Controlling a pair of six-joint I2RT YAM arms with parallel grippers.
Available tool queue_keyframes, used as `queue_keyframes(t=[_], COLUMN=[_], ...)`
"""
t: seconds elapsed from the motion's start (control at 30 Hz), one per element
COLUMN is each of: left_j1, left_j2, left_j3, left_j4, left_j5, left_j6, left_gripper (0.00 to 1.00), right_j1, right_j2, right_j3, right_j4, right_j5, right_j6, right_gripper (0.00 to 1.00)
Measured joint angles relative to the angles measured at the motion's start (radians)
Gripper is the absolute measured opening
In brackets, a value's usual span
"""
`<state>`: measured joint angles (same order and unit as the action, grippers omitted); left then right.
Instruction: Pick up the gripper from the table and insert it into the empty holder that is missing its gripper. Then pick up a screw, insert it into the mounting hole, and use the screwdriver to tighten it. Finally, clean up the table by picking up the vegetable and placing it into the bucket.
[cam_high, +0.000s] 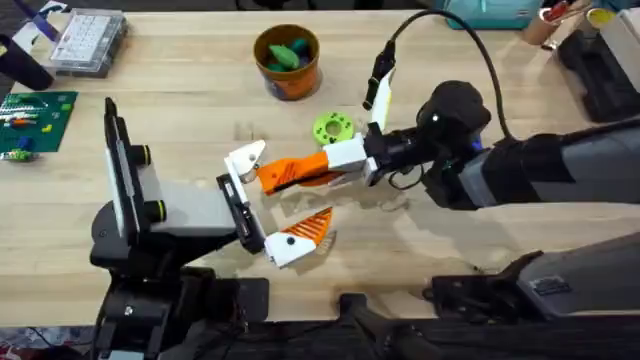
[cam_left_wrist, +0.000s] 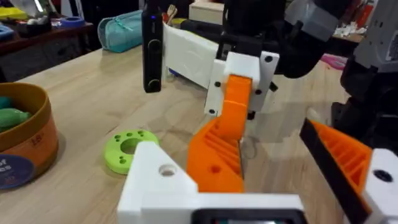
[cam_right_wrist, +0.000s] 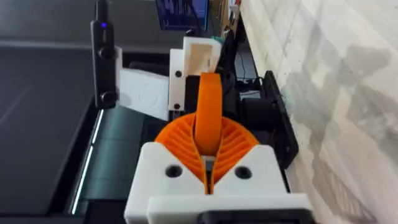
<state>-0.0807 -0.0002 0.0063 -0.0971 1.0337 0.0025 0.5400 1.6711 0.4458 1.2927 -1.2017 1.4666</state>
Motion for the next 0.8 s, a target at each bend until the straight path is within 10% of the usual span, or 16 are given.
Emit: queue_keyframes(t=[0.8], left_j1=[0.0], left_j2=[0.0], left_j3=[0.0], left_j4=[0.0], left_j5=[-0.002], left_j6=[0.0], left_gripper=[0.987], right_j1=[-0.005], right_j2=[-0.014], right_j3=[-0.002], right_j4=[0.031], right_j5=[0.016], right_j6=[0.016], right_gripper=[0.023])
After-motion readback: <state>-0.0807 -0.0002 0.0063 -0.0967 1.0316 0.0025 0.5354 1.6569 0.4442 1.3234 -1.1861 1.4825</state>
